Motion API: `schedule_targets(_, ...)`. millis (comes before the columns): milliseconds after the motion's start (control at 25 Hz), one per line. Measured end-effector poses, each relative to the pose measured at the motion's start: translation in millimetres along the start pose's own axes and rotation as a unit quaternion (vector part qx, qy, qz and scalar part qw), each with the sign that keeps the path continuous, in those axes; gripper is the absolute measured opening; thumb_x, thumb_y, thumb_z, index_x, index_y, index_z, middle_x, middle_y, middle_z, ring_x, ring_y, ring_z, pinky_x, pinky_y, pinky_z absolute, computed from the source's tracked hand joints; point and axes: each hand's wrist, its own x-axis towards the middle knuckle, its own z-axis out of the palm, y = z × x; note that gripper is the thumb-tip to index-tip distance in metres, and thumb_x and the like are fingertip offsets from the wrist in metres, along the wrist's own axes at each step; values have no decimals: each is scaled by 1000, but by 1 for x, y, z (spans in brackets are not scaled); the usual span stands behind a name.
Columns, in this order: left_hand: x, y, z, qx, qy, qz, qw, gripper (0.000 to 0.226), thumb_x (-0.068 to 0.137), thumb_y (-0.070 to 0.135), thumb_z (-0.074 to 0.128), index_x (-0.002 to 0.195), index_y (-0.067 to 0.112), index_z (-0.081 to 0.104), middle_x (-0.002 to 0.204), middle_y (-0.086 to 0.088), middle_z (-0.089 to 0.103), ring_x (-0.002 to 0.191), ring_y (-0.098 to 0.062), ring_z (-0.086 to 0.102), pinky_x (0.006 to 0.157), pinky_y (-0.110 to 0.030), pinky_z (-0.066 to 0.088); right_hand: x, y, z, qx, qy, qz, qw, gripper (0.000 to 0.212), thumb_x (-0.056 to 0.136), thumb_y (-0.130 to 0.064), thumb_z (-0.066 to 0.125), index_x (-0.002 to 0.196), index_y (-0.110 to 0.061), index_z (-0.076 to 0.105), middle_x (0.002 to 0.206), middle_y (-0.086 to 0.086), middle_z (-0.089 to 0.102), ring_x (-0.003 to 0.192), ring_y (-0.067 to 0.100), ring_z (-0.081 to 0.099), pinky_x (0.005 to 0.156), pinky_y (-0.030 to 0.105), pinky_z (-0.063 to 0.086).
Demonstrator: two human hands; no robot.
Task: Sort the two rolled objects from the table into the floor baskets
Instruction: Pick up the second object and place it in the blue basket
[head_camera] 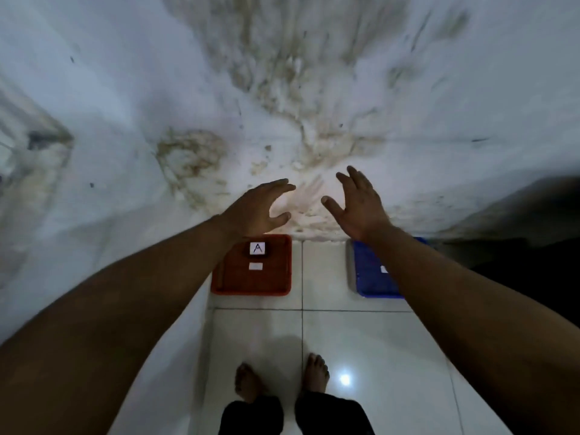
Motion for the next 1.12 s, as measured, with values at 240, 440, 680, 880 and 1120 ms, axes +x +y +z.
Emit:
schedule_targets(240,8,113,-66,53,49,92,993,62,88,41,65,143,20,44,153,-7,41,139,-20,38,114,-42,29,-58,3,-125,11,94,25,995,70,95,-55,45,151,-14,29,163,11,16,149,28,12,118,48,20)
schedule_targets(440,-8,186,-65,44,33,140,989,63,90,44,61,145,23,39,153,-3,41,142,-20,34,116,-44,24,-128,15,-179,16,158,67,985,73,95,-55,44,153,-15,22,163,10,16,149,26,15,117,45,20)
schedule_targets(680,-24,274,-27,19,7,222,975,61,89,44,61,144,26,39,152,1,41,142,-16,33,113,-36,17,-242,55,-213,17,202,153,967,74,95,-55,44,153,-18,18,164,8,11,149,27,12,118,46,17)
schedule_targets(880,-24,372,36,1,-43,273,961,60,88,39,63,142,25,40,151,0,41,147,-20,21,114,-37,11,-335,119,-242,25,235,230,944,73,94,-53,48,153,-17,22,164,8,13,149,27,15,117,45,19)
schedule_targets(1120,-7,510,122,-25,-85,321,943,64,83,46,57,142,25,42,149,-5,46,144,-23,29,117,-44,20,-418,219,-295,27,269,275,923,74,93,-54,48,153,-21,20,164,6,10,149,26,14,117,46,16)
